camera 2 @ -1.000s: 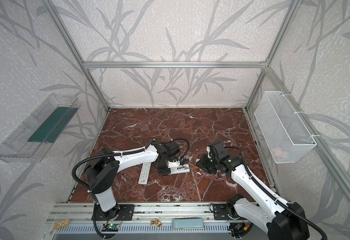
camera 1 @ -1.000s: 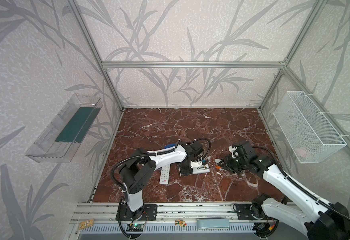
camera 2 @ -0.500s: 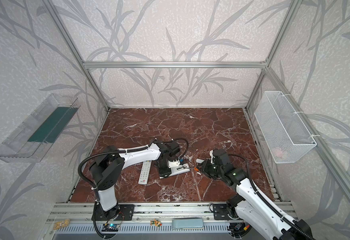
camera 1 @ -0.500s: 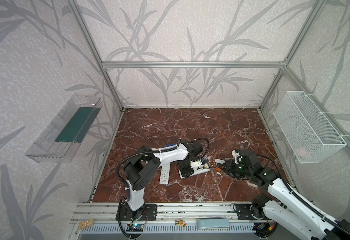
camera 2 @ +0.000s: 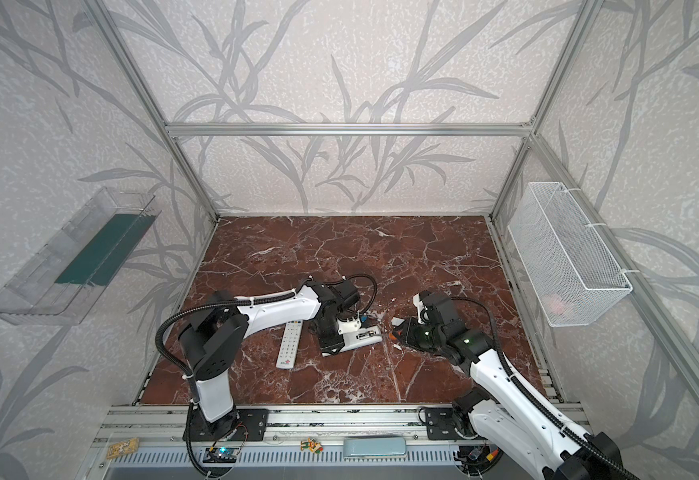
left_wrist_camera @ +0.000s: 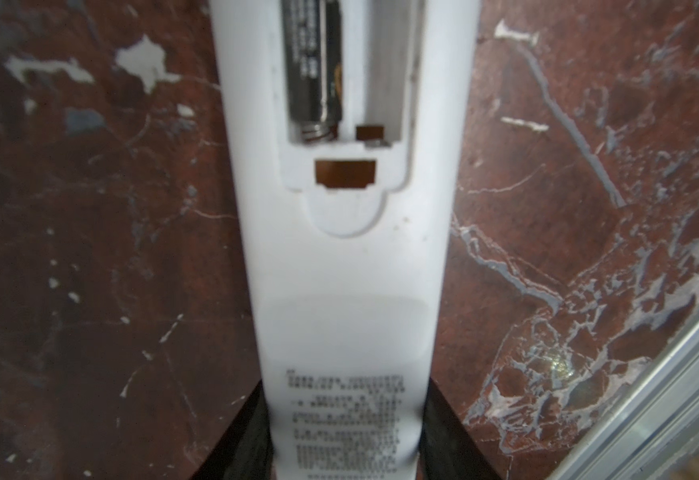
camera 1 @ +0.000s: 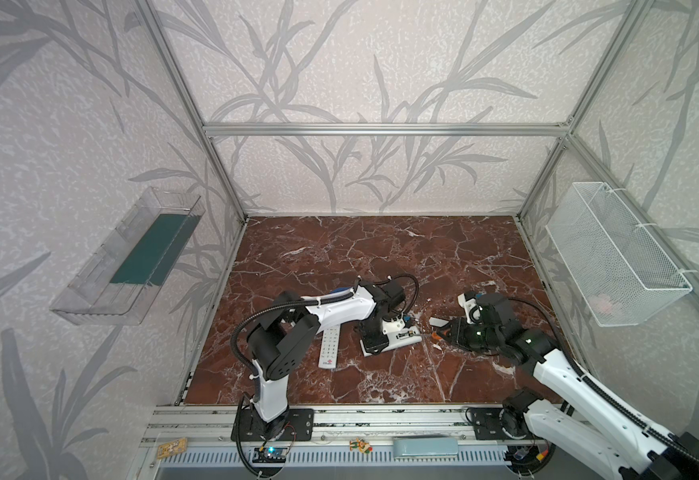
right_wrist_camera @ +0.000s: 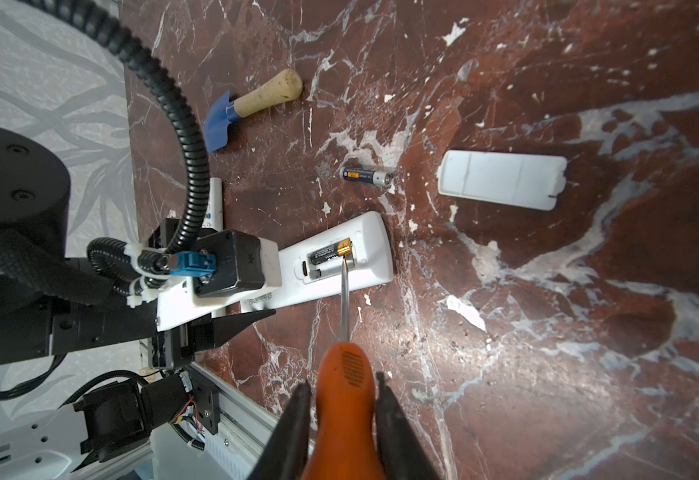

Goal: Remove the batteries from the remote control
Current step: 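Lower the screwdriver tip into the compartment beside the remaining battery with the right gripper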

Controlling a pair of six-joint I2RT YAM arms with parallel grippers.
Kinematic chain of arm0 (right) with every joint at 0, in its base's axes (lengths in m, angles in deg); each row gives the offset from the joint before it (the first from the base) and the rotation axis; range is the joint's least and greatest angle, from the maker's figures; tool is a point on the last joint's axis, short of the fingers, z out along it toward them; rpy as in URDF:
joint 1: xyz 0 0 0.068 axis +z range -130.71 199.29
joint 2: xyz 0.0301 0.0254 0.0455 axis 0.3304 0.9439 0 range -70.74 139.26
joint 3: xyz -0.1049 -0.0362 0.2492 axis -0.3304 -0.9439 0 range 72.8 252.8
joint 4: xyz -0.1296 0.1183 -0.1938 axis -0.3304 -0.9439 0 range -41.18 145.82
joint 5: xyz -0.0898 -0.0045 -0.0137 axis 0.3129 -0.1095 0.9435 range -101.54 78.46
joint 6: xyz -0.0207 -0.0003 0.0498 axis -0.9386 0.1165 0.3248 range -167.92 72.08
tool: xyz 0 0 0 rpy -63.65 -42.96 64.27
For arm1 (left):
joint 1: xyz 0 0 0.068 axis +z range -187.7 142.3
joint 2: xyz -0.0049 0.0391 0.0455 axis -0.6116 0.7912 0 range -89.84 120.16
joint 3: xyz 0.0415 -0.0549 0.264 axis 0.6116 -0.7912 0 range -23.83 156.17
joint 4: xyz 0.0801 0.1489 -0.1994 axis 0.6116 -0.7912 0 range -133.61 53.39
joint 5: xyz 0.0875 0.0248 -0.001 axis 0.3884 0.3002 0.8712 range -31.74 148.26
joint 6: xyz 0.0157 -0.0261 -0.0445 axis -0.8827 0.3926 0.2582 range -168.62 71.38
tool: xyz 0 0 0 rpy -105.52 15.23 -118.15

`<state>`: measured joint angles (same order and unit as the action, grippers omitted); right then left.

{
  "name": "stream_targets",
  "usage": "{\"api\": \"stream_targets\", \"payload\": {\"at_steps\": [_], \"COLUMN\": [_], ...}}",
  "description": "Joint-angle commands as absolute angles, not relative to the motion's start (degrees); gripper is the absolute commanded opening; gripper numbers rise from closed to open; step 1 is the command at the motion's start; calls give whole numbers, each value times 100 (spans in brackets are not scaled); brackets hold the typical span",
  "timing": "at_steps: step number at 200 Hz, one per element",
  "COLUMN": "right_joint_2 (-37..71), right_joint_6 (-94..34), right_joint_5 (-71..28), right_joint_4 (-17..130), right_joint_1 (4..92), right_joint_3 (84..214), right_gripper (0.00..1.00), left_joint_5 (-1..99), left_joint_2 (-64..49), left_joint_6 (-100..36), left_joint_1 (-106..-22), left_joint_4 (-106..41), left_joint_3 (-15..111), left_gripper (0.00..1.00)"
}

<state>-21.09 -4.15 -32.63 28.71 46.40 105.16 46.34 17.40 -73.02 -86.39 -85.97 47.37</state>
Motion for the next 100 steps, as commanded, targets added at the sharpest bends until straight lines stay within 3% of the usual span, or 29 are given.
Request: {"api": "stream_targets", "payload": {"at_steps": [1, 53, 100], "right_joint_2": [-1992, -1849, -1961], "right_joint_6": [-876, -993, -1315], "right_joint_5": [-3339, -3410, -3296], "right_joint_4": [2895, 3131, 2471], "right_joint_1": [4649, 4650, 4646], "right_joint_3": [10638, 10401, 10733], "right_gripper": [0, 0, 0], "left_joint_5": [4035, 3402, 3863], "left_joint_2": [1672, 1694, 1739], "left_joint_6": [-7472, -7389, -7478], "left_joint_1": [-8679, -8495, -8493], "left_joint_4": [-8507, -8589, -8641], "left_joint_3": [4713, 4819, 4794], "left_gripper": [0, 0, 0]}}
